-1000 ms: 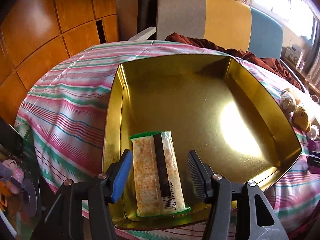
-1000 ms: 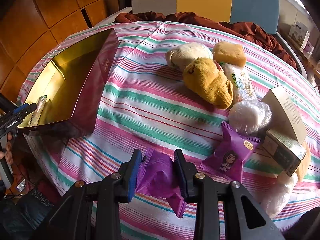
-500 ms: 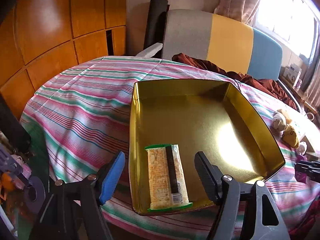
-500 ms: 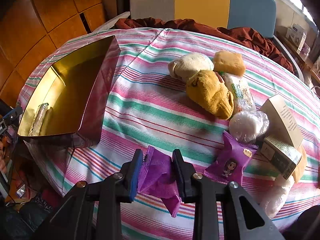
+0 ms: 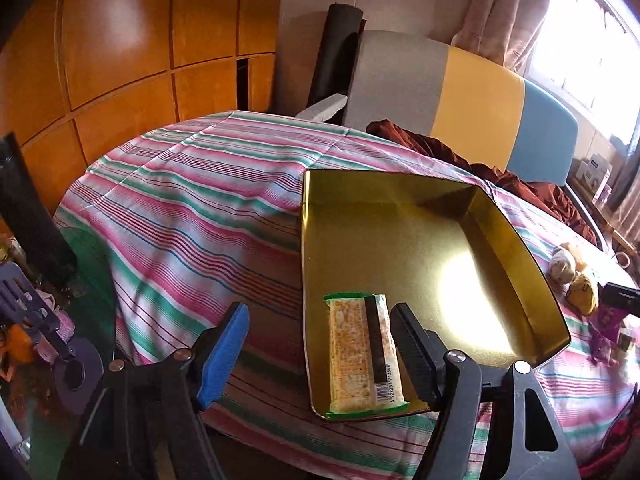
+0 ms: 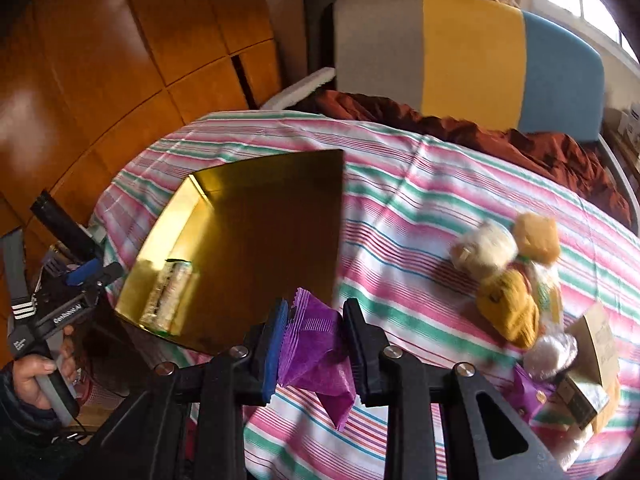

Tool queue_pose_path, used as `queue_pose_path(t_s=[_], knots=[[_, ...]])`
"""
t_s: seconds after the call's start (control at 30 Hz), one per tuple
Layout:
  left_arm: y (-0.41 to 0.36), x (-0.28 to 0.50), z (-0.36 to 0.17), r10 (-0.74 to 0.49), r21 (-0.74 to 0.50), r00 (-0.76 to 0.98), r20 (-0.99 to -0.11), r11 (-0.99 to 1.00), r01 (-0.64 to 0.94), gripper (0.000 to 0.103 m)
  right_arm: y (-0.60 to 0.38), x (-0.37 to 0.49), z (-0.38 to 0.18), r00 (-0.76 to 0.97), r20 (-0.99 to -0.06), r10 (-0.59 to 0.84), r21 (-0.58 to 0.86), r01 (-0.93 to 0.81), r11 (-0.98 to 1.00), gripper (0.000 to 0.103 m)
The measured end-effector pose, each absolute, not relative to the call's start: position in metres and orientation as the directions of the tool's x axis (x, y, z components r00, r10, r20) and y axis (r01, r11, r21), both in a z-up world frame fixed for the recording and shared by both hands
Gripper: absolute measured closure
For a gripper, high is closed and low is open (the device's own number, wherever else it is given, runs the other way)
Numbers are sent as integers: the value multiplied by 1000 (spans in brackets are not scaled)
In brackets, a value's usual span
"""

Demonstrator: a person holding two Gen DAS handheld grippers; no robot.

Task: Organize objects
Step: 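Carry the purple packet into the gold tray and open the right gripper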

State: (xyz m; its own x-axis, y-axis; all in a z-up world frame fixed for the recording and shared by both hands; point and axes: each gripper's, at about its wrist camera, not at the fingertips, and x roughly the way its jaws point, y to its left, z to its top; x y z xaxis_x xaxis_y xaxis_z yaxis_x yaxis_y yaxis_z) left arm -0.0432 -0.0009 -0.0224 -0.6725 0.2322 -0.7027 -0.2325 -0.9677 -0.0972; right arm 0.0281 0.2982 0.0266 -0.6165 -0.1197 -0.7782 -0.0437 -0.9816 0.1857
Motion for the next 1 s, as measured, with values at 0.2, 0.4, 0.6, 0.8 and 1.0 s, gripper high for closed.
queue_pose_path(t_s=[0.2, 0.4, 0.6, 0.8, 1.0], knots=[[-19, -46, -21, 218, -112, -680, -701, -974, -197, 28, 224, -28, 20, -570, -782, -251, 217, 129, -968, 75], [-38, -48, -28, 196, -120, -672, -715, -980, -158, 28, 172, -65, -29, -443, -845, -300, 247, 175, -953, 75], [-49, -50, -35, 182, -130, -660, -729, -983, -128, 28, 155, -66, -48, -375, -837, -398, 348, 195, -917, 66], [-43, -50, -34, 188, -123, -664, -724, -982, -144, 27, 164, -57, -45, -400, -833, -383, 341, 175, -924, 61], [-29, -47, -29, 197, -104, -665, -721, -979, -177, 27, 181, -43, -31, -465, -823, -326, 297, 137, -945, 60]])
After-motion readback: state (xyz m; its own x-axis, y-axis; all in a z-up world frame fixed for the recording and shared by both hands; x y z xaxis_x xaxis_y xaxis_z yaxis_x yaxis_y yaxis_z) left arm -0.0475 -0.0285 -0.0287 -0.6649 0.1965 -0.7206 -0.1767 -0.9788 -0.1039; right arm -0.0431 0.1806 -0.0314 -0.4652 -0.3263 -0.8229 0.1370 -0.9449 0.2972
